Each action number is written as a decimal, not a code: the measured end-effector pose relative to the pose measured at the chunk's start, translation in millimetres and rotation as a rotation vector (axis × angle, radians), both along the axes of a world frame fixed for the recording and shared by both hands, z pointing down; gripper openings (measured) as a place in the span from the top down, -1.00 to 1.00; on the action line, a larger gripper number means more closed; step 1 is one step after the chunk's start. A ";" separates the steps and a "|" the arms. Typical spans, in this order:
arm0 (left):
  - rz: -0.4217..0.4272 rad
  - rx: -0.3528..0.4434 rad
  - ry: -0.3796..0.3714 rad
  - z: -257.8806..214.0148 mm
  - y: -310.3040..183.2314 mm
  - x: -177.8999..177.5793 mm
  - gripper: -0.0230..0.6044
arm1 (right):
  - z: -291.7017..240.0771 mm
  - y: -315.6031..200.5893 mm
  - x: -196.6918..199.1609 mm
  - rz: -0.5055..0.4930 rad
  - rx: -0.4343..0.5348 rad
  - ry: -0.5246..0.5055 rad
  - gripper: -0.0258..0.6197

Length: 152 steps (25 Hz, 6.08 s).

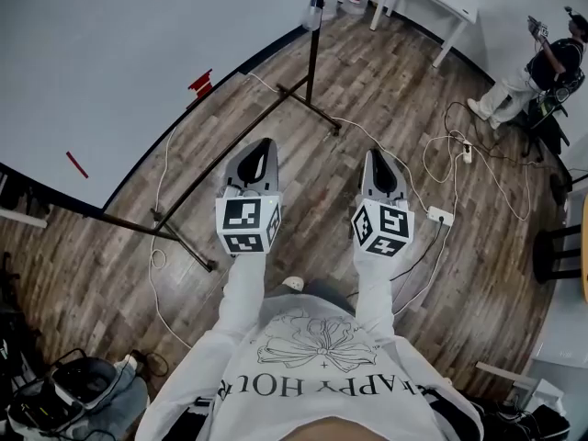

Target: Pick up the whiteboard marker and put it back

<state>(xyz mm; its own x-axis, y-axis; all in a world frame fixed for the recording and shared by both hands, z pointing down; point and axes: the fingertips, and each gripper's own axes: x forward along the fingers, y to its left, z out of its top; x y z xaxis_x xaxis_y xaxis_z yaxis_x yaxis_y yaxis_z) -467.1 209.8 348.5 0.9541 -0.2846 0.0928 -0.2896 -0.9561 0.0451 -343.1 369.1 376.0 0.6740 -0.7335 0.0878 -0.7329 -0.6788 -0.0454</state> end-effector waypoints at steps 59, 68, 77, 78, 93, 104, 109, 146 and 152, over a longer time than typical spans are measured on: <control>-0.140 -0.032 -0.070 44.9 -162.6 418.3 0.90 | 33.2 -184.8 428.1 -0.182 -0.020 -0.024 0.85; -0.114 -0.028 -0.055 41.3 -225.9 498.7 0.90 | 22.4 -257.5 504.0 -0.184 -0.011 0.000 0.85; -0.113 -0.024 -0.062 37.8 -296.1 560.1 0.90 | 17.1 -347.4 562.0 -0.235 -0.013 -0.003 0.85; -0.115 -0.024 -0.063 38.6 -304.0 564.9 0.90 | 18.5 -358.0 566.5 -0.243 -0.015 -0.006 0.85; -0.192 -0.062 -0.097 64.8 -381.4 599.5 0.90 | 64.0 -463.4 610.5 -0.376 -0.051 -0.139 0.81; -0.297 -0.087 -0.121 76.2 -402.7 599.6 0.90 | 81.0 -524.9 621.4 -0.552 -0.089 -0.202 0.62; -0.335 -0.101 -0.136 83.3 -406.3 595.9 0.90 | 94.5 -547.7 623.3 -0.613 -0.118 -0.225 0.58; -0.583 -0.183 -0.197 119.2 -405.2 519.5 0.90 | 150.8 -595.2 611.3 -0.824 -0.181 -0.358 0.71; -0.581 -0.187 -0.165 109.8 -404.1 517.8 0.90 | 137.9 -590.3 610.1 -0.814 -0.159 -0.335 0.73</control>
<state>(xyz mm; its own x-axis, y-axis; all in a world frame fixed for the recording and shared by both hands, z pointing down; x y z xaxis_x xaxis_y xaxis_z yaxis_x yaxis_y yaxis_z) 50.7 -194.2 458.3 0.6175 -0.7166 0.3243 -0.7766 -0.6209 0.1067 267.1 -221.2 513.9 -0.1297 -0.9358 0.3277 -0.9556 0.0298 -0.2931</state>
